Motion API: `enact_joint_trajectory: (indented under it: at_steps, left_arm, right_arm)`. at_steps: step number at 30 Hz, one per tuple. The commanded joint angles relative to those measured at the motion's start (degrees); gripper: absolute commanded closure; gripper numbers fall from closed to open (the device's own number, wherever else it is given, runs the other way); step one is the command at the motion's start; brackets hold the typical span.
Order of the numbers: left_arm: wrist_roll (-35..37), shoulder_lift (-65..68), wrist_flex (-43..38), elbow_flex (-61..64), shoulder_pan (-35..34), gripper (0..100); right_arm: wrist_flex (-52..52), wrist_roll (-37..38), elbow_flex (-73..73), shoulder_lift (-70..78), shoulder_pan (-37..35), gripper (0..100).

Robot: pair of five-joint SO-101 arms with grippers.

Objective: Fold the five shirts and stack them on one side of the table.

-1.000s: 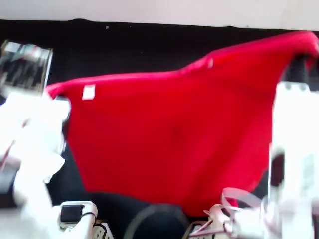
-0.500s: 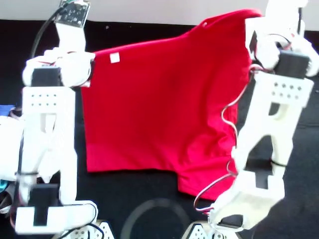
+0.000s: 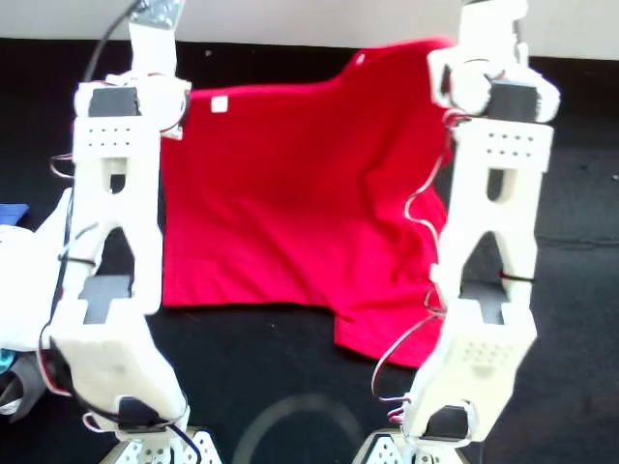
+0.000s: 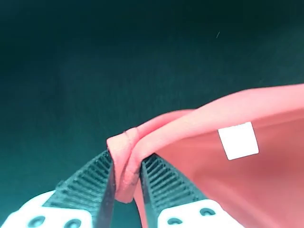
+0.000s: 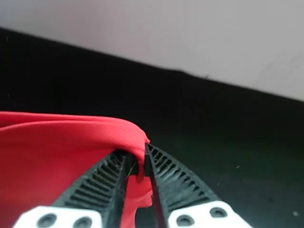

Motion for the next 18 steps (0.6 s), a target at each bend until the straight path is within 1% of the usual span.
enact_joint_trajectory:
  at_steps: [1,4,10,13,16,18]
  left_arm:
    - [0.0,4.09,-0.09,-3.65,0.75,99]
    - [0.0,7.87,0.18,-5.58,0.75,99]
    - [0.0,12.97,0.09,-10.24,0.66,99]
    - [0.0,14.02,0.88,-10.86,0.75,99]
    - [0.0,14.73,5.01,-10.77,1.1,99]
    - [-0.09,15.96,8.44,-10.77,1.27,99]
  right_arm:
    - [1.45,0.0,-0.75,3.82,-0.57,99.3]
    - [0.84,0.0,-0.92,6.73,-0.48,99.3]
    - [-3.38,0.0,-2.42,7.34,-0.48,99.3]
    - [0.22,0.0,-0.31,7.34,-1.71,99.3]
    - [5.32,0.0,3.56,7.34,-3.21,99.3]
    - [5.76,0.0,8.4,7.43,-3.47,99.3]
